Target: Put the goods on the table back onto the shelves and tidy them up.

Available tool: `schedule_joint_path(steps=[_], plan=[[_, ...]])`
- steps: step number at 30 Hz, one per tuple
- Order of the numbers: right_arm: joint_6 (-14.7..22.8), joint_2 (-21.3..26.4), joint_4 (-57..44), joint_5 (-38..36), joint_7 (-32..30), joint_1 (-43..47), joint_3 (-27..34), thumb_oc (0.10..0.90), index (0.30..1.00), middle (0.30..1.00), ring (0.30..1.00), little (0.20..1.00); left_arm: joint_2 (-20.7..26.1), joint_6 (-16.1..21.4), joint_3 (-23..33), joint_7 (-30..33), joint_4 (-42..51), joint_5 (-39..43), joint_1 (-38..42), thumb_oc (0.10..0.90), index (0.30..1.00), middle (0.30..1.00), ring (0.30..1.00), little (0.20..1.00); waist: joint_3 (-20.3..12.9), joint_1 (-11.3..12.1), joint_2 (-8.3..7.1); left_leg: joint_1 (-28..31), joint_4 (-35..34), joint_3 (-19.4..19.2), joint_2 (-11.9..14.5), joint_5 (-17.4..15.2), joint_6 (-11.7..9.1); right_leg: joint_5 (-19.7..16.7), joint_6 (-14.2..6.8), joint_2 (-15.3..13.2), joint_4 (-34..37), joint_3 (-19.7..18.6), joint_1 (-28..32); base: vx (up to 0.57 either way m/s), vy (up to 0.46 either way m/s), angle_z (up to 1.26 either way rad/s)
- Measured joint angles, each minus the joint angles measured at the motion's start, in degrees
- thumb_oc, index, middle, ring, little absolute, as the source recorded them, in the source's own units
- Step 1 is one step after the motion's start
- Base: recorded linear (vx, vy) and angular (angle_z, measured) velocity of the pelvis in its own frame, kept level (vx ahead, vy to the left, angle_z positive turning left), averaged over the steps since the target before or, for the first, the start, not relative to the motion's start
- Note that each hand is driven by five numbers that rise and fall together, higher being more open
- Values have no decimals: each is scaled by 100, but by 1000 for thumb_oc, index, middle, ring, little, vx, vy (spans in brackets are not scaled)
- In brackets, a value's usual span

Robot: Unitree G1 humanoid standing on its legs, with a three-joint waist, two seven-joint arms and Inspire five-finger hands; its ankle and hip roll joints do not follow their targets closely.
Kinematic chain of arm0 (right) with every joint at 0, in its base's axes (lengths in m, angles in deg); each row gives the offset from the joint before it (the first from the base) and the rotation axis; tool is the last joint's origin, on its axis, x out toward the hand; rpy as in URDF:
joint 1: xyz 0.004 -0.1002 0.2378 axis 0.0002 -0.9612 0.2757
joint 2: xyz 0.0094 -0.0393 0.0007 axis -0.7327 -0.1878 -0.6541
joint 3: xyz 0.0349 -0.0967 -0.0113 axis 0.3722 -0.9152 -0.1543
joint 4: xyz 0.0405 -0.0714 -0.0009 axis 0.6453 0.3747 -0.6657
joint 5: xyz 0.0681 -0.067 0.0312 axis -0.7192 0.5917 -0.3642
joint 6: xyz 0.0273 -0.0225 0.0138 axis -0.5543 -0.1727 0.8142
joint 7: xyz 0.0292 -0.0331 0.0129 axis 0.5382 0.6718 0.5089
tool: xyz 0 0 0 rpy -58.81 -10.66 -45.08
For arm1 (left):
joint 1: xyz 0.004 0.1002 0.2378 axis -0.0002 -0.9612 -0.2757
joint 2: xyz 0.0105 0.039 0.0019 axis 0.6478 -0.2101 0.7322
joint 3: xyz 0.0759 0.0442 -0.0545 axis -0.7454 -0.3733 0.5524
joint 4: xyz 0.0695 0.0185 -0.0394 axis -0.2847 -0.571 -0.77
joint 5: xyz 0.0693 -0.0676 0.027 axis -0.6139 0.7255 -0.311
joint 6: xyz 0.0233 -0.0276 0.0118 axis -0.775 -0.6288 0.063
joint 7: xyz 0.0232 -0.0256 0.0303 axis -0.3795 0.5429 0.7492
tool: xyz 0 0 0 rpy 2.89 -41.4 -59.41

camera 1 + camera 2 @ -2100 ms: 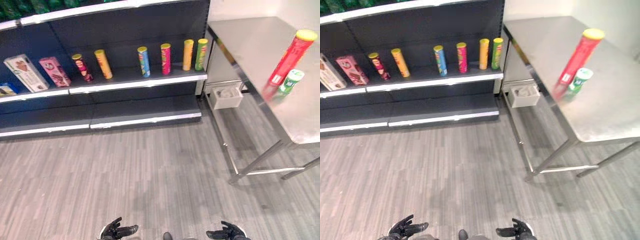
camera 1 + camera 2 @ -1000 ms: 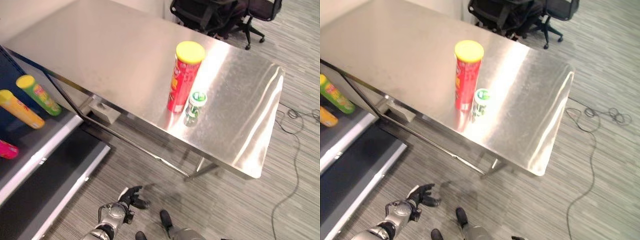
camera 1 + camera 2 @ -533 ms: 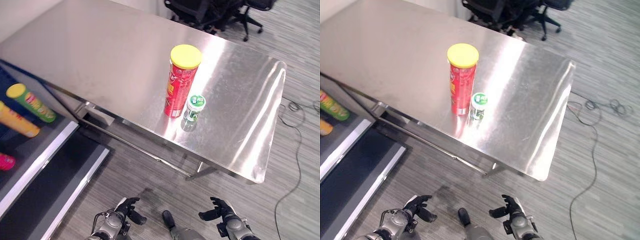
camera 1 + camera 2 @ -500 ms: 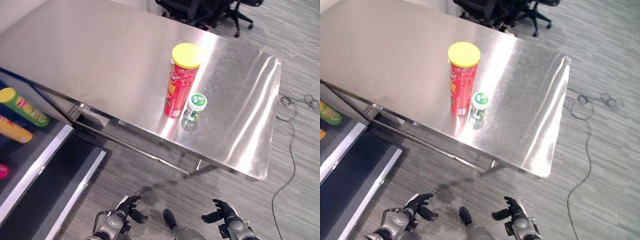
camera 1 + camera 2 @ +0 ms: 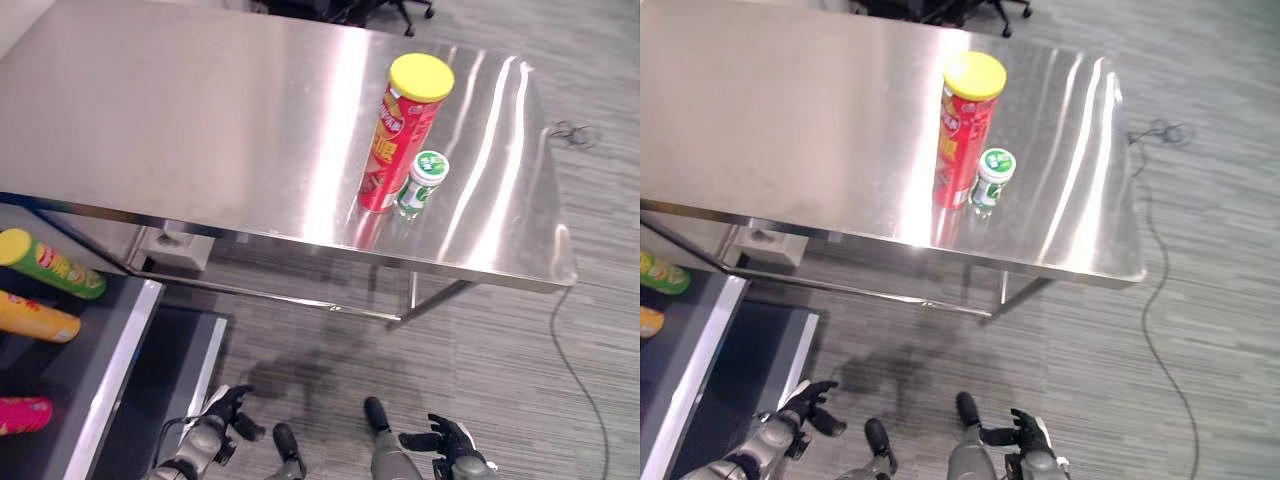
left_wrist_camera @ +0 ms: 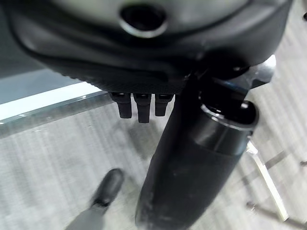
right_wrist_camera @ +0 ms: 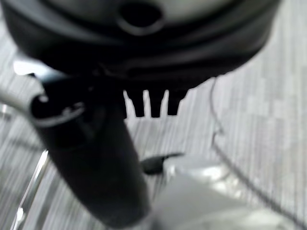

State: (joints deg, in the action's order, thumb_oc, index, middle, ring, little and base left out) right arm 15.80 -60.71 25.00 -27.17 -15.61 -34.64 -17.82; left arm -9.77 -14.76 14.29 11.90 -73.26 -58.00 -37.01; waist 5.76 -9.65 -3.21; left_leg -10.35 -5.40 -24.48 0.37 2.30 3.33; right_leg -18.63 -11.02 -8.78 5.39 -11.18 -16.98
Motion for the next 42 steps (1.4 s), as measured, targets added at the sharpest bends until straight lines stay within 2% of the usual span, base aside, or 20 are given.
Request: schedule_joint_path(steps=[2,5,6,7,8,10,11,12,13,15,17,19,21,26,28,29,30,36,41,42], plan=[[22,-18,5,0,-7,-38,-103,800,900,900,900,900,9,-19,-6,-14,-9,-11,-29,800,900,900,900,900,-36,-7,-56,-64,-23,-76,117,-61,81,159,-175,165,-51,77,-90,-13,23,-67],[-21,-110,229,6,1,-227,-262,800,900,900,900,900,-29,-6,-226,-33,54,-109,57,800,900,900,900,900,-129,175,-133,-169,7,-161,364,-5,19,1251,102,847,-812,172,-135,111,-12,-29],[-39,-109,429,5,-3,-452,-243,800,900,900,900,900,-163,-9,-429,-115,93,-232,99,800,900,900,900,900,-260,157,-336,-100,10,-121,181,9,-1,1440,342,821,-451,277,236,214,-43,11],[-62,-73,450,4,-13,-464,-240,800,900,900,900,900,-245,-8,-461,-126,109,-240,105,800,900,900,900,900,-263,112,-348,-24,11,-93,126,21,-13,1473,397,755,-336,227,382,223,-40,19],[-66,21,314,-1,-15,-453,-235,800,900,900,900,900,-386,-9,-445,-129,206,-236,109,800,900,900,900,900,-128,55,-134,225,13,-40,207,22,-12,1623,368,832,-424,143,540,117,-67,9],[-24,87,-137,-14,-19,-690,-240,800,900,900,900,900,-398,37,-436,-117,581,-219,81,800,900,900,900,900,-137,81,-22,463,17,-40,209,4,-161,1528,513,1054,-213,140,581,108,-150,15],[-9,121,-253,-20,-19,-759,-242,800,900,900,900,900,-405,50,-428,-111,619,-214,87,800,900,900,900,900,-141,78,-3,492,22,-16,189,-11,-212,1473,869,1050,-238,153,598,135,-142,37],[-55,201,-1016,-24,-17,-1022,-113,800,900,900,900,900,-413,139,-206,-86,666,-190,118,800,900,900,900,900,-101,115,5,101,892,37,358,-205,-531,1668,1047,1019,-324,189,578,166,-94,28],[45,307,-1733,-20,-17,-1244,-119,800,900,900,900,900,-367,188,-25,-6,649,-134,193,800,900,900,900,900,-32,163,-147,-642,2620,130,692,-404,-800,1641,1145,976,-313,81,672,64,-115,1],[205,617,-2431,-5,-51,-1358,-95,800,900,900,900,900,-395,128,216,-7,520,-28,38,800,900,900,900,900,-1,232,-100,-982,3419,500,945,-502,-943,1559,1274,1108,-301,-14,815,47,-46,-36],[356,830,-2635,14,-134,-1332,35,800,900,900,900,900,-404,85,272,5,454,27,-46,800,900,900,900,900,-11,208,-22,-1077,3407,688,1053,-543,-896,1518,1337,1224,-273,-8,851,115,3,-19],[238,1032,-2869,59,-151,-1312,314,800,900,900,900,900,-374,77,439,11,479,120,-40,800,900,900,900,900,71,187,-171,-1044,2587,919,906,-538,-887,1409,1522,1236,-205,-126,943,98,20,-11],[152,1261,-3739,157,-131,-1654,577,800,900,900,900,900,-314,74,577,43,497,178,-123,800,900,900,900,900,196,209,-394,-649,1337,949,749,-399,-974,1430,1492,1241,-159,-340,1069,104,59,-44],[376,1656,-4719,120,19,-1916,1088,800,900,900,900,900,-295,74,562,18,509,179,36,800,900,900,900,900,313,93,-576,-770,63,1368,815,240,-1180,1522,1341,1249,-22,-658,1271,79,89,-45],[550,1687,-4797,90,51,-1924,1110,800,900,900,900,900,-306,73,615,11,484,172,25,800,900,900,900,900,352,48,-511,-654,133,1244,890,296,-1119,1601,1227,1249,-21,-661,1459,98,119,-52],[558,1873,-5100,32,259,-2088,1133,800,900,900,900,900,-386,75,732,-12,461,162,8,800,900,900,900,900,366,-46,-300,-424,15,1158,922,414,-943,1711,1097,1277,-18,-731,1611,70,87,-48],[603,1967,-5274,29,402,-2216,1111,800,900,900,900,900,-377,78,756,-1,463,161,-21,800,900,900,900,900,356,-71,-239,-377,13,1033,856,634,-735,1814,976,1202,-41,-762,1643,46,60,-44],[582,2454,-5355,-311,1309,-2905,1073,800,900,900,900,900,-31,78,774,-19,497,33,93,800,900,900,900,900,305,-357,-278,-237,18,768,267,685,-339,2015,551,591,-50,-717,1638,54,67,-19],[491,2759,-5219,-994,1643,-3197,1497,800,900,900,900,900,249,82,743,-135,485,-8,-19,800,900,900,900,900,198,-549,-421,-185,20,601,262,630,-219,1935,419,556,-21,-657,1618,36,62,-15],[423,2927,-5438,-1285,1767,-3367,2013,800,900,900,900,900,262,84,916,-163,487,0,-116,800,900,900,900,900,188,-686,-435,-194,18,591,284,621,-214,1915,386,550,-21,-660,1600,57,59,-19]])
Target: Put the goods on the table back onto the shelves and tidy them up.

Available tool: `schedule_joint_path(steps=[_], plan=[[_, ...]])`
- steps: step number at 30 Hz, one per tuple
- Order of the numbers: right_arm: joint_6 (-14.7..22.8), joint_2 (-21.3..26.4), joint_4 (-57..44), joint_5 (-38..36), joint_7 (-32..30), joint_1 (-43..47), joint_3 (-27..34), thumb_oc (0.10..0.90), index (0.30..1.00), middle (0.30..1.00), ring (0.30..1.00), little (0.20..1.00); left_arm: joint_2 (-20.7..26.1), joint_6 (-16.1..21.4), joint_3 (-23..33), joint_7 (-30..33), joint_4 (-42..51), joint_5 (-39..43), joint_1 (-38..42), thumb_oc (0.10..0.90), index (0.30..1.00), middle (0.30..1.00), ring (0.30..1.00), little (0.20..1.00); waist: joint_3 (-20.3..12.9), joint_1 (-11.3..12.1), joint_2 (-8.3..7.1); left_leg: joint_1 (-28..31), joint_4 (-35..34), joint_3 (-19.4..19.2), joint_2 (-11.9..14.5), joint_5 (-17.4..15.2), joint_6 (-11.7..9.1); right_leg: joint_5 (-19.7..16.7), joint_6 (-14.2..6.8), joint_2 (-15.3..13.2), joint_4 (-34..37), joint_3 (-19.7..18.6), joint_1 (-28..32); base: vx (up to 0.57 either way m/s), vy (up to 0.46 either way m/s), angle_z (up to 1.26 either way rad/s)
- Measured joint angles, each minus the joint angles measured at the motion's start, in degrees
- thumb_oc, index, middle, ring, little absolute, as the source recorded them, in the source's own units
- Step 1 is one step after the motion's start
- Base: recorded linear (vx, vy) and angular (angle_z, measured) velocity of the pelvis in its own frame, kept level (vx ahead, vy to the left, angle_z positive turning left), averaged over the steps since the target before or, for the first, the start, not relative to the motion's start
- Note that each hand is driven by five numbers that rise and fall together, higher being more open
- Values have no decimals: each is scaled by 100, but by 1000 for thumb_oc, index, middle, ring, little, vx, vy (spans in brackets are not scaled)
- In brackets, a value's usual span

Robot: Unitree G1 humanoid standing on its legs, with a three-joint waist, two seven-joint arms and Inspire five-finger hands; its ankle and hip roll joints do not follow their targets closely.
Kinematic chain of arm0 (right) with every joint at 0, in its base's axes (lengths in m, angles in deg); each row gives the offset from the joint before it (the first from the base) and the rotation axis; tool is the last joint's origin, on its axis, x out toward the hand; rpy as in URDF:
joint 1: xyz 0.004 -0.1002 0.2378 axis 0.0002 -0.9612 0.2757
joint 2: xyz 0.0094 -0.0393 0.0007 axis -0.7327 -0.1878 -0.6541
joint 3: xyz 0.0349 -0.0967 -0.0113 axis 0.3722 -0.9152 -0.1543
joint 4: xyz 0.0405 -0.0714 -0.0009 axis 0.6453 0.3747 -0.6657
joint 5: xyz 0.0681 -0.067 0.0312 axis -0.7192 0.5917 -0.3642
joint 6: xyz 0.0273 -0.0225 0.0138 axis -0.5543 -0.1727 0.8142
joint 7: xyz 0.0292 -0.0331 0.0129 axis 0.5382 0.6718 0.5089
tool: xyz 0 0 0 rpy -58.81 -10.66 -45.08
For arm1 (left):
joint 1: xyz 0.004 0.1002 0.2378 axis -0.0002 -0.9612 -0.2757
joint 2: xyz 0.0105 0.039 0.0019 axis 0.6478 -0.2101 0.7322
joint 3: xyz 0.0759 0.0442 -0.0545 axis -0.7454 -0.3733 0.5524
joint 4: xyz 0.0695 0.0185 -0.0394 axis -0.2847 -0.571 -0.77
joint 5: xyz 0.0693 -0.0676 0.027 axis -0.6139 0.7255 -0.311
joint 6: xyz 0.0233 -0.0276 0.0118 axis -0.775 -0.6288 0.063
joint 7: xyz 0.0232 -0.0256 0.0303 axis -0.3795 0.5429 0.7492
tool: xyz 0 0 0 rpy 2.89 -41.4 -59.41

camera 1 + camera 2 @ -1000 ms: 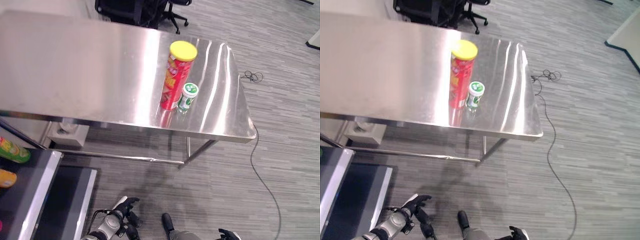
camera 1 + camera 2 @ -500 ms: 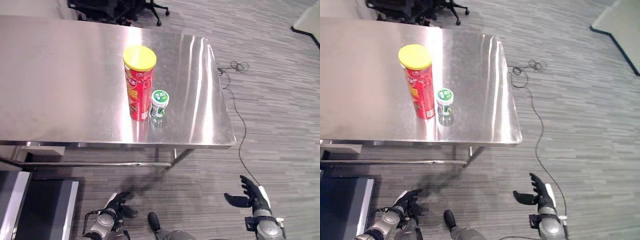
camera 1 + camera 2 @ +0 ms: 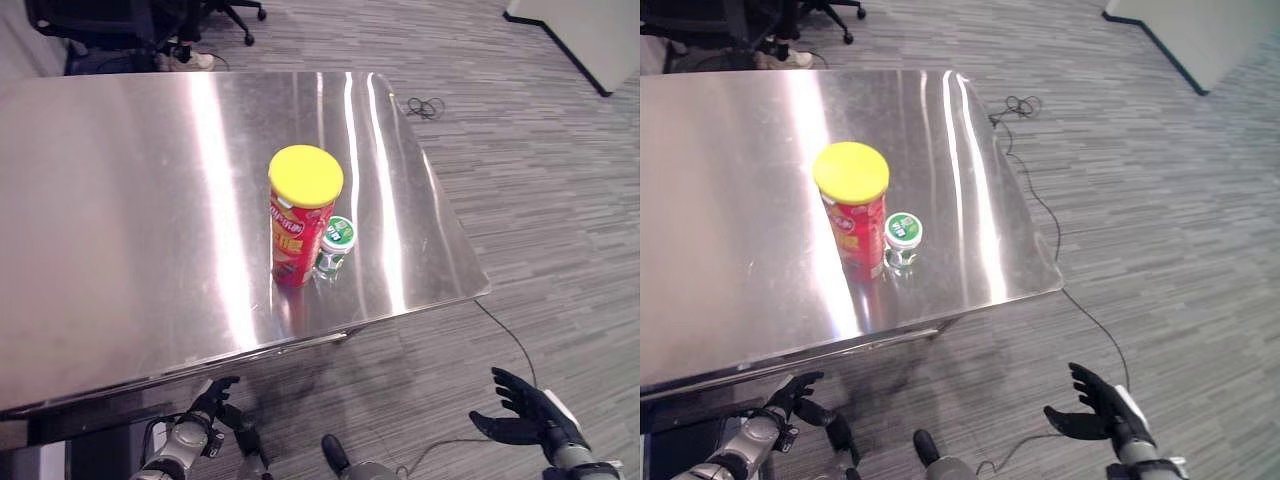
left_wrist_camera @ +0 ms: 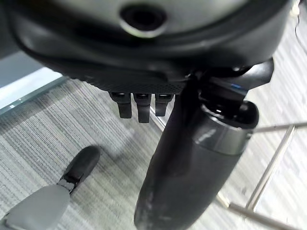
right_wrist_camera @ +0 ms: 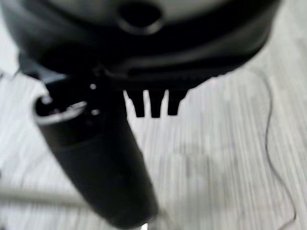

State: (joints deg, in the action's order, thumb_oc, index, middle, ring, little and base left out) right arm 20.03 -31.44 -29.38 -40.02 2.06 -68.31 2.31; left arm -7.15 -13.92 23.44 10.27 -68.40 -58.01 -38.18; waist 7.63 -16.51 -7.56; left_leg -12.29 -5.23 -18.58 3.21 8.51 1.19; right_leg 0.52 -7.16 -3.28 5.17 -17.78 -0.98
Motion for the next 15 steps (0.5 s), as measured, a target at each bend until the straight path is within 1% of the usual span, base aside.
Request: schedule_joint_path(steps=[1,2,3,5,6,8,9,10,11,12,15], plan=[[-66,91,-445,-333,7,-131,752,800,900,900,900,900,-17,9,104,-8,22,8,-135,800,900,900,900,900,-76,-70,-47,-5,-1,-67,43,-32,-34,0,0,36,1,0,-45,77,51,-38],[77,201,-887,-641,37,-196,1363,800,900,900,900,900,-129,33,224,-27,-14,9,-308,800,900,900,900,900,-275,-170,-79,-78,-3,-153,101,-39,-62,-1,1,76,1,-5,-165,76,38,-38],[199,209,-1357,-807,-4,-135,2054,800,900,900,900,900,-272,41,278,-77,-27,9,-361,800,900,900,900,900,-376,-191,-83,-143,-3,-155,154,-24,-85,-1,1,124,1,-5,-236,62,27,-25],[226,267,-1822,-836,-100,91,2376,800,900,900,900,900,-450,43,286,-85,19,6,-431,800,900,900,900,900,-478,-182,-60,-223,-13,-153,190,-55,-148,0,1,161,3,13,-315,35,3,-5],[512,383,-2234,-877,-128,160,2490,800,900,900,900,900,-577,58,220,-90,13,4,-448,800,900,900,900,900,-563,-166,-5,-331,-4,-147,204,-46,-151,0,1,174,3,19,-425,45,-11,-2],[726,485,-2594,-932,-131,454,2452,800,900,900,900,900,-683,59,198,-108,14,2,-441,800,900,900,900,900,-573,-117,-3,-377,-2,-134,222,-4,-194,0,2,193,4,29,-462,40,-11,1],[765,548,-2767,-932,-128,572,2428,800,900,900,900,900,-726,60,198,-110,18,2,-441,800,900,900,900,900,-575,-78,-1,-394,-2,-126,232,5,-212,0,2,204,4,32,-474,35,-7,6],[830,572,-3055,-917,-157,812,2391,800,900,900,900,900,-790,59,195,-100,20,3,-439,800,900,900,900,900,-587,29,14,-427,0,-89,238,39,-217,1,4,217,4,51,-499,35,-10,12],[903,567,-3154,-914,-161,867,2383,800,900,900,900,900,-813,59,168,-98,20,3,-429,800,900,900,900,900,-600,41,38,-458,-1,-53,237,50,-223,2,5,220,6,62,-511,26,-15,25],[1060,568,-3182,-823,-269,1186,2225,800,900,900,900,900,-819,58,131,-88,16,3,-423,800,900,900,900,900,-630,136,78,-511,2,33,211,98,-181,3,6,227,6,177,-525,14,-13,22],[1074,603,-3164,-713,-504,1488,1929,800,900,900,900,900,-792,50,-8,-78,15,2,-400,800,900,900,900,900,-640,317,80,-511,3,63,196,133,-148,3,6,214,6,209,-505,11,-21,14]])
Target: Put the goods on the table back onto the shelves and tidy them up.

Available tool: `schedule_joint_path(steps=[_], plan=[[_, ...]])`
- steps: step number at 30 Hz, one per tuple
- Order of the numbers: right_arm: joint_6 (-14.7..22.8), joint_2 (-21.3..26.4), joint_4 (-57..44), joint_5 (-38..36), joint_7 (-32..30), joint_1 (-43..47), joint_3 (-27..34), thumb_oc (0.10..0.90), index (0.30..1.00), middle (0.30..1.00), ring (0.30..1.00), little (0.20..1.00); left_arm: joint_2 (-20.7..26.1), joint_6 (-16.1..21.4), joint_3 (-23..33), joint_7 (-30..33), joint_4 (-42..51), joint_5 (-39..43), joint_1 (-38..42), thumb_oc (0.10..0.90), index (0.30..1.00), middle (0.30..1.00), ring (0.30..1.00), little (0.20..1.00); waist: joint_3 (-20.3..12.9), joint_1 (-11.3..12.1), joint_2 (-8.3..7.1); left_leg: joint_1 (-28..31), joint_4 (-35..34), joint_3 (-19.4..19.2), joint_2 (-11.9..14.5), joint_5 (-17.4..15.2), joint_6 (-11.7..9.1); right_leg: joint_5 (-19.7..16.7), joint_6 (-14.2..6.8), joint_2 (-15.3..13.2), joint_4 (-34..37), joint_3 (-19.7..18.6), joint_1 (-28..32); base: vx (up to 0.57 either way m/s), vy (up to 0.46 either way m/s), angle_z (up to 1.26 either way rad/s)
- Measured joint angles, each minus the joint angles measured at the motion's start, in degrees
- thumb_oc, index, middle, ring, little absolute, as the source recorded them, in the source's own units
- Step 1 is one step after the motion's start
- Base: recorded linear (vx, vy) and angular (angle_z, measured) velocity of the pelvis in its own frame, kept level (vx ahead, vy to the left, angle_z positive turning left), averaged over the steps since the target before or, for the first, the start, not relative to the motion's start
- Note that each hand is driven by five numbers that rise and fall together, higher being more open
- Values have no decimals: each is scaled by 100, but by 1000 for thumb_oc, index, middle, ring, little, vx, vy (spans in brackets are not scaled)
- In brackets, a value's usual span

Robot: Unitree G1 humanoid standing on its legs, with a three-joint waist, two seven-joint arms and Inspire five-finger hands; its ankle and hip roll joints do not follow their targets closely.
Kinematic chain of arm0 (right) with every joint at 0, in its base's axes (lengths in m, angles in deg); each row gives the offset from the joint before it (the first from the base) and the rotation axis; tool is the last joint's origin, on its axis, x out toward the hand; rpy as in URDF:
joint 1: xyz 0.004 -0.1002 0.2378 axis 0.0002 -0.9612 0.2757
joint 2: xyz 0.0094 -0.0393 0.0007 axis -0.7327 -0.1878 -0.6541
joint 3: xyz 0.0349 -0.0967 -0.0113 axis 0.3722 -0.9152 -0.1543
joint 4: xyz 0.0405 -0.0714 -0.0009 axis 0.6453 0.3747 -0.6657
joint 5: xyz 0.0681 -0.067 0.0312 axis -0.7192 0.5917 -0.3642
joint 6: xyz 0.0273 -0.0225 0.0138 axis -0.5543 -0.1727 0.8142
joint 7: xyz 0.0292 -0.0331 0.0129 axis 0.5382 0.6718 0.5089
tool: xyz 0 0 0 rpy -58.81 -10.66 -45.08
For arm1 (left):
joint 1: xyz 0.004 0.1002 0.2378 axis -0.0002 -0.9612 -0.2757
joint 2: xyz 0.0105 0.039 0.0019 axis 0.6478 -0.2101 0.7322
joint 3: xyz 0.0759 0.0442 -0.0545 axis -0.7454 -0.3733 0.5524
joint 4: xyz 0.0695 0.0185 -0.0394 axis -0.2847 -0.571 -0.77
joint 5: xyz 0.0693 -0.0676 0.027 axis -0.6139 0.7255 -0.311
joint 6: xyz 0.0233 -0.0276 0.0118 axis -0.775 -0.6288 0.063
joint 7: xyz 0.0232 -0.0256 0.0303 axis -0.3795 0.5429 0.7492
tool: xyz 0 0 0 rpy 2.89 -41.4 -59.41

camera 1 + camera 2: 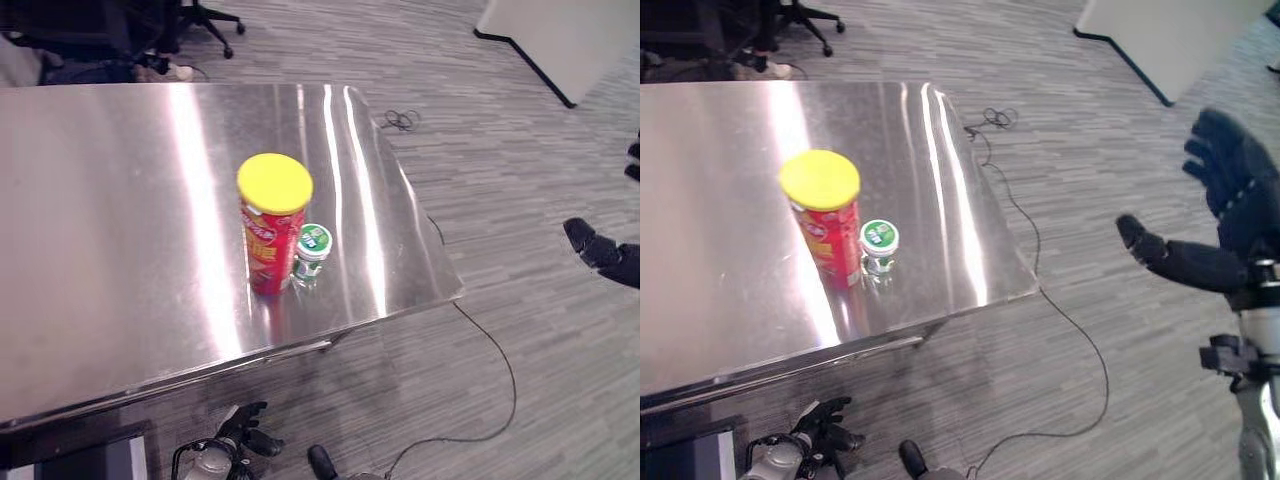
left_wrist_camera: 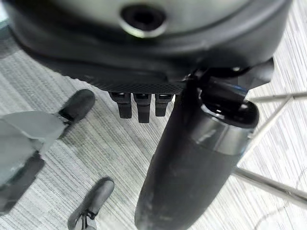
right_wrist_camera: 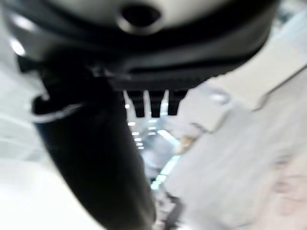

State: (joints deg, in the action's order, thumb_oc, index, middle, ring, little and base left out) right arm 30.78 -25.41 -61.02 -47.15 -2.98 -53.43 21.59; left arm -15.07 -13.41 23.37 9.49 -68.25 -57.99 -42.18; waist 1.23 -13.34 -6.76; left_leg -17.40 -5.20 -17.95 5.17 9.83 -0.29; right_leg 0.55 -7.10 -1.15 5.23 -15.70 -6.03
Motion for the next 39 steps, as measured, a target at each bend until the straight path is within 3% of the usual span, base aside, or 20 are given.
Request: schedule_joint_path(steps=[1,5,12,13,14,19,23,25,34,39], plan=[[-14,170,9,0,-87,156,-378,800,900,900,900,900,3,-7,-49,11,-6,0,4,800,900,900,900,900,-3,40,11,3,1,68,-23,18,23,15,-3,18,0,102,32,-4,-37,23],[-28,535,31,20,126,134,-847,800,900,900,900,900,77,-8,-75,24,-6,4,119,800,900,900,900,900,0,292,29,-7,1,219,-57,36,34,51,-39,6,1,173,104,5,-30,22],[-134,547,49,-246,355,162,-1160,800,900,900,900,900,176,-17,-13,280,-72,-241,59,800,900,900,900,900,3,328,27,14,2,283,-115,56,61,83,-50,-22,1,295,160,-8,-33,6],[-148,569,46,-305,397,153,-1248,800,900,900,900,900,173,-14,133,285,-99,-236,33,800,900,900,900,900,7,341,20,30,2,286,-113,58,61,83,-50,-16,1,303,179,0,-52,1],[-234,623,48,-370,510,137,-1395,800,900,900,900,900,152,-8,653,289,-257,-155,-37,800,900,900,900,900,48,348,-7,107,2,299,-126,64,51,86,-53,-1,3,324,265,4,-45,5],[-327,624,52,-469,655,86,-1405,800,900,900,900,900,219,-44,1627,358,-664,270,-255,800,900,900,900,900,162,457,15,119,-1,309,-115,80,19,208,96,-15,6,432,297,12,-25,3],[-491,624,54,-478,780,-48,-1406,800,900,900,900,900,254,-153,1905,347,-754,479,-609,800,900,900,900,900,203,538,73,125,-1,361,-117,87,6,222,120,-9,6,454,332,12,-15,6],[-530,624,55,-478,838,-129,-1406,800,900,900,900,900,193,-138,2318,330,-855,749,-758,800,900,900,900,900,203,613,73,129,-1,397,-136,89,8,225,127,-14,5,470,349,17,-19,10],[-637,598,55,-452,929,-79,-1515,800,900,900,900,900,198,-146,2175,216,-850,899,-770,800,900,900,900,900,204,638,70,225,-1,549,-220,87,8,242,132,-60,5,616,510,1,-16,9],[-679,573,133,-327,961,163,-1935,800,900,900,900,900,177,-146,2009,152,-850,897,-690,800,900,900,900,900,197,634,60,229,-2,566,-215,87,8,242,132,-62,5,630,521,0,0,0]])
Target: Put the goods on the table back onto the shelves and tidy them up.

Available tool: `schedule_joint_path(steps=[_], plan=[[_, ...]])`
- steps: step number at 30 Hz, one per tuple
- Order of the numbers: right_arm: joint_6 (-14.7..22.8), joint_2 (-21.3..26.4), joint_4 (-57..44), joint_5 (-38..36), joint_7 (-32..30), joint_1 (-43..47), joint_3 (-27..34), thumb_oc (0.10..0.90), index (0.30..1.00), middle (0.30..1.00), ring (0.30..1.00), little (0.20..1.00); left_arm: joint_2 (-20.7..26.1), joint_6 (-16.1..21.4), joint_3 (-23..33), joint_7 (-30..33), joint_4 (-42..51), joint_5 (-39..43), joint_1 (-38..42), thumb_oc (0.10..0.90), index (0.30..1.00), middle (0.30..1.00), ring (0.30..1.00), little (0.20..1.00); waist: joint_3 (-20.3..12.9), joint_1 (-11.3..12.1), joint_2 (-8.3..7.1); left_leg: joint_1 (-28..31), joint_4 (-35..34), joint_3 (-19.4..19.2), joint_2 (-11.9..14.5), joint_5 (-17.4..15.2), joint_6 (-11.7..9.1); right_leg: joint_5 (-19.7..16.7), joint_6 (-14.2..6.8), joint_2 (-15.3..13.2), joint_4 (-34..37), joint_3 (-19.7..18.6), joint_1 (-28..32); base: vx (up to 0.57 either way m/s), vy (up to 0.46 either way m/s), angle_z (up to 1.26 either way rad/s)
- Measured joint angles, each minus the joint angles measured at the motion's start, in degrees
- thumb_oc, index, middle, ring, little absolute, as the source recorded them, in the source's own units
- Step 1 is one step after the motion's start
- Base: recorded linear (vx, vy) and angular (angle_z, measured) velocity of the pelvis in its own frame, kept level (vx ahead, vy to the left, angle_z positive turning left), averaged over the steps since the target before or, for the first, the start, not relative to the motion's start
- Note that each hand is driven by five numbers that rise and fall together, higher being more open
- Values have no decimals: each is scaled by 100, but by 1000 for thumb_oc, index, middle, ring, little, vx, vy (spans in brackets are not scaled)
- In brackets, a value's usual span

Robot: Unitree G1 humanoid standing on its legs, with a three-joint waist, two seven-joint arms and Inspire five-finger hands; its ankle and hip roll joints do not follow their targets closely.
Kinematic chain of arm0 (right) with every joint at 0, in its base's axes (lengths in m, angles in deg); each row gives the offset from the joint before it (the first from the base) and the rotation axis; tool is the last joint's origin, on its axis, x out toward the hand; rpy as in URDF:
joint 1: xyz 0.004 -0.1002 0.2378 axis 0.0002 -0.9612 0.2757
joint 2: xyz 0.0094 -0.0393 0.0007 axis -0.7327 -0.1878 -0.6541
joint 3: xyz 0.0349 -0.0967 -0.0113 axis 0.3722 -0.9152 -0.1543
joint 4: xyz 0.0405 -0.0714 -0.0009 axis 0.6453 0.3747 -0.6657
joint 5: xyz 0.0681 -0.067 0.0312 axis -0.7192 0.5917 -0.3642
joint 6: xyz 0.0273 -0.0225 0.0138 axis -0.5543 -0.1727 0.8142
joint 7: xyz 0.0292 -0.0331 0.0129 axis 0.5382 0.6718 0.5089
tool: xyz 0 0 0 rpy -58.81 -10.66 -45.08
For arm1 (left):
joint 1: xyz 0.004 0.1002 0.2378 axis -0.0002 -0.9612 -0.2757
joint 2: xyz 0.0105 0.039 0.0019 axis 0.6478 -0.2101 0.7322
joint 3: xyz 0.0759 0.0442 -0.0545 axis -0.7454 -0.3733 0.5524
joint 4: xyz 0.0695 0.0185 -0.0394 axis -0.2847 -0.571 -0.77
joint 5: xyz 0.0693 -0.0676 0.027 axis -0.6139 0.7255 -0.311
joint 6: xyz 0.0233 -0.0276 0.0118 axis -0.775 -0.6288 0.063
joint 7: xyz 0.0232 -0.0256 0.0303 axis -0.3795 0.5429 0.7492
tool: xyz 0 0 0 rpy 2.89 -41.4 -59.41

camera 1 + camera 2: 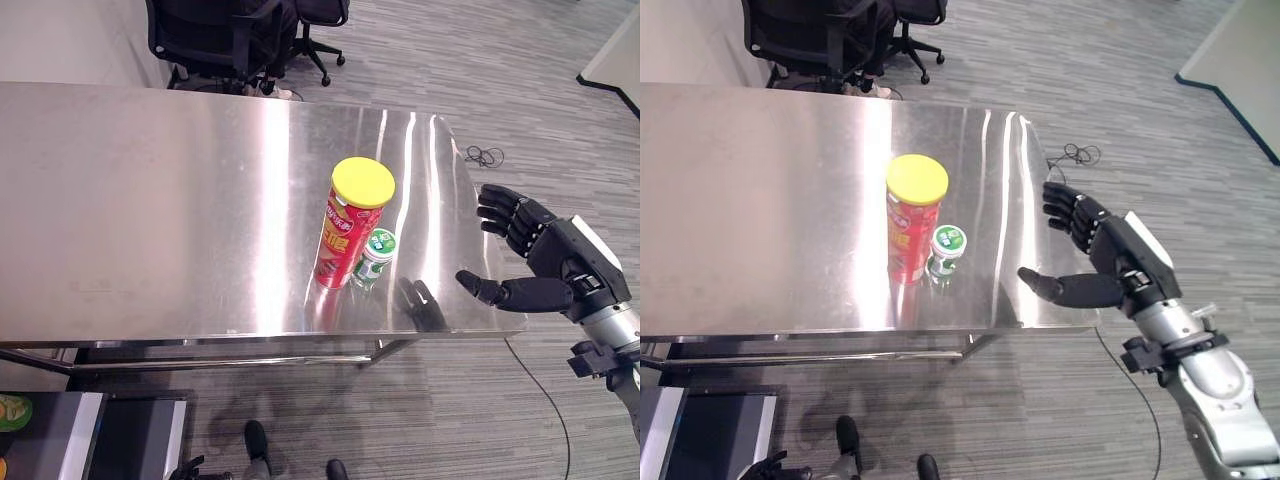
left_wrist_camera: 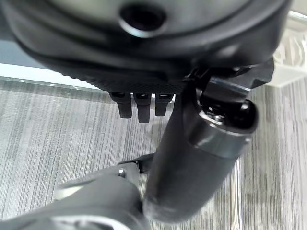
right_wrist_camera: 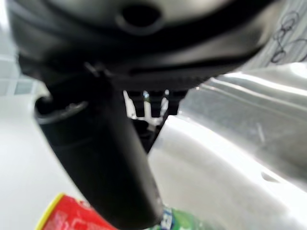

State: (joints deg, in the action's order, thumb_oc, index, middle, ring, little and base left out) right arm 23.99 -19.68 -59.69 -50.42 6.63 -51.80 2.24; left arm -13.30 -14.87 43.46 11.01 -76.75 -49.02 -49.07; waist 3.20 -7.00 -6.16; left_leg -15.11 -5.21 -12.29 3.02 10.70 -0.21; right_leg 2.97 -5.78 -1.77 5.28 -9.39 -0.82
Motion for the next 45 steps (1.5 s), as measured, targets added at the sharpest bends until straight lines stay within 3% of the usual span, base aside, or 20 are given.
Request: schedule_joint_path(steps=[28,38,45], plan=[[-188,-217,339,243,178,490,-1034,800,900,900,900,900,-27,3,-6,-167,5,6,43,800,900,900,900,900,-80,322,-81,54,0,284,-106,-5,-13,35,-1,-23,0,294,198,21,-2,5],[-275,-311,900,580,160,694,-1225,800,900,900,900,900,-43,8,-244,-161,27,-8,23,800,900,900,900,900,-164,347,-4,51,-1,338,-106,7,-13,36,-1,-2,0,366,216,3,1,1],[-273,-622,976,580,155,709,-1235,800,900,900,900,900,-100,28,-335,-150,176,-10,-27,800,900,900,900,900,-175,413,15,47,-1,348,-117,9,-15,52,14,-5,0,421,220,7,3,1]])
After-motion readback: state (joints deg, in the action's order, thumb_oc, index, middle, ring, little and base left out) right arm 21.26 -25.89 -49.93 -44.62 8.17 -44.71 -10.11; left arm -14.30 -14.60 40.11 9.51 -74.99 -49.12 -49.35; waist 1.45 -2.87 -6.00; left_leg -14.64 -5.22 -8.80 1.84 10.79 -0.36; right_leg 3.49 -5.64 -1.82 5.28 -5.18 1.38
